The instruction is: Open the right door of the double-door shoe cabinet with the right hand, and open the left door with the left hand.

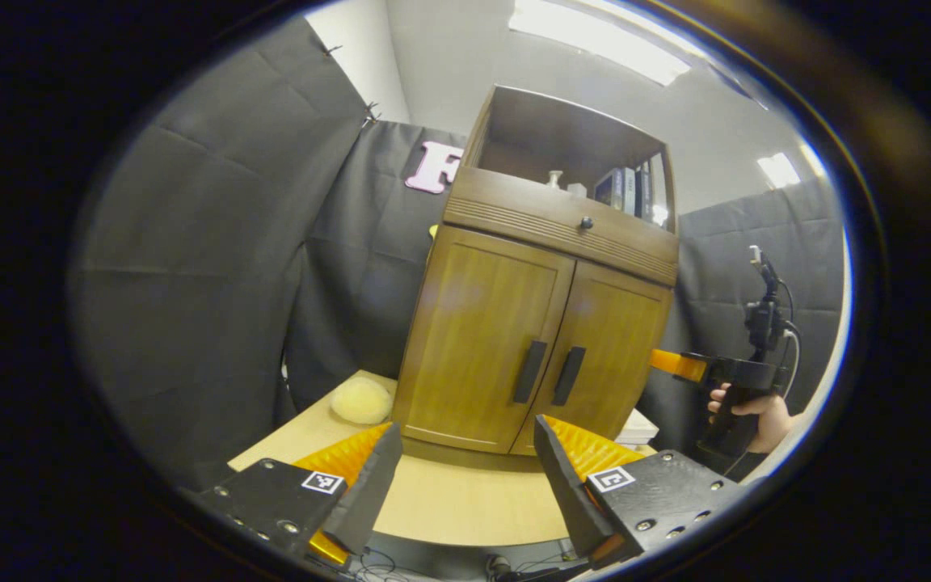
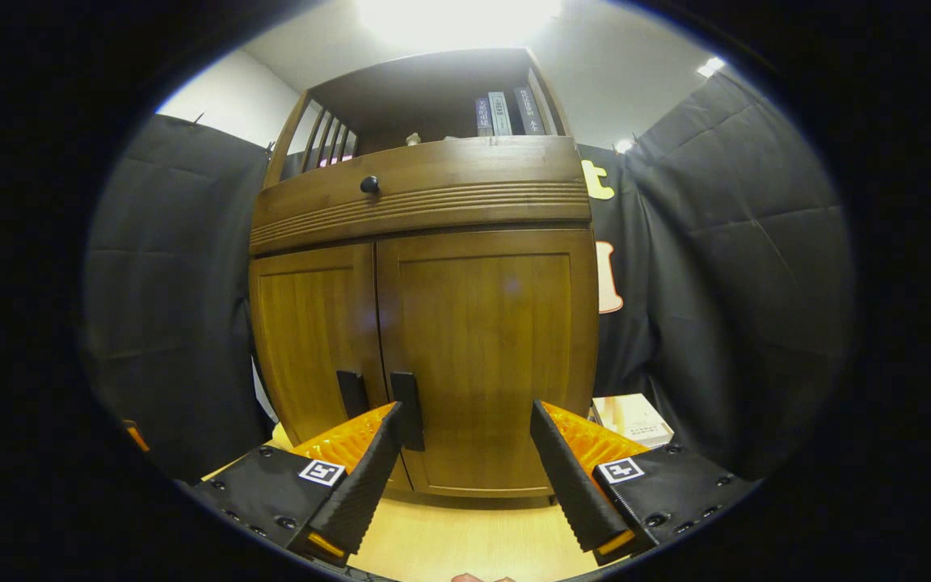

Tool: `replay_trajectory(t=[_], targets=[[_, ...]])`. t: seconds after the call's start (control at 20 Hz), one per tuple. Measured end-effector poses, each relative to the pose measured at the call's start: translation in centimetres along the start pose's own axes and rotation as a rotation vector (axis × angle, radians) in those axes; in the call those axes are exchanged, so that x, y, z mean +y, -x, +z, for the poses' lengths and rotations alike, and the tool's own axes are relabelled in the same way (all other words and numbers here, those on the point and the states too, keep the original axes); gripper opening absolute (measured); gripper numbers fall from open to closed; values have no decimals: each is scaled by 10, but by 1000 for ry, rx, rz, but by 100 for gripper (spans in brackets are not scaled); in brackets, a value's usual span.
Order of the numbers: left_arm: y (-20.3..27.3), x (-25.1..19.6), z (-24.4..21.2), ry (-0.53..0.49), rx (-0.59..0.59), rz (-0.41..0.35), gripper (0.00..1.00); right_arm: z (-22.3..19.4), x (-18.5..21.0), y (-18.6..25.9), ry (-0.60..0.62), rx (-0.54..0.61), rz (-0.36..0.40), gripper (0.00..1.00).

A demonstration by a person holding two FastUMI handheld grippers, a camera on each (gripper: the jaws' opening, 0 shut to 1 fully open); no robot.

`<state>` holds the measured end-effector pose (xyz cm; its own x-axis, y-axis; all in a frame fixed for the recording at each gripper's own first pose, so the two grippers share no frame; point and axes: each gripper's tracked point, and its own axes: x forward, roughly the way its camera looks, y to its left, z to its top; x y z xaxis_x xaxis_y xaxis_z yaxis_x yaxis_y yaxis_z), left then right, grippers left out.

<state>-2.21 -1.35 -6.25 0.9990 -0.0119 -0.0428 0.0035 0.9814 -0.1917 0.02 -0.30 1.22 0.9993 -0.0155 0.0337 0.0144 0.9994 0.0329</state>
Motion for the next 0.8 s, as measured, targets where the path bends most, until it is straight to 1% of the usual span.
replay_trajectory(t=[0.05,0.15,0.25,0.4,0.45,0.6,0.65,0.7,0.8], targets=[[1,0,-2,-13,0,8,94,2,3,-5,-3,-4,6,98],[3,3,-7,-52,5,46,94,6,8,-17,-6,0,20,98],[-3,5,-10,-49,3,87,94,12,14,-28,-11,-5,41,98],[-4,8,-10,-8,5,89,93,16,24,-46,-14,-5,65,98],[-5,8,-10,-4,9,94,93,16,26,-54,-12,-2,63,92],[-6,8,-11,-17,20,116,93,9,35,-74,-4,22,59,92],[-7,9,-12,-22,22,123,93,8,39,-80,-6,27,63,98],[-8,10,-14,-26,26,129,93,6,43,-87,-5,29,67,92],[-8,13,-16,-31,39,152,92,3,49,-100,5,33,67,92]])
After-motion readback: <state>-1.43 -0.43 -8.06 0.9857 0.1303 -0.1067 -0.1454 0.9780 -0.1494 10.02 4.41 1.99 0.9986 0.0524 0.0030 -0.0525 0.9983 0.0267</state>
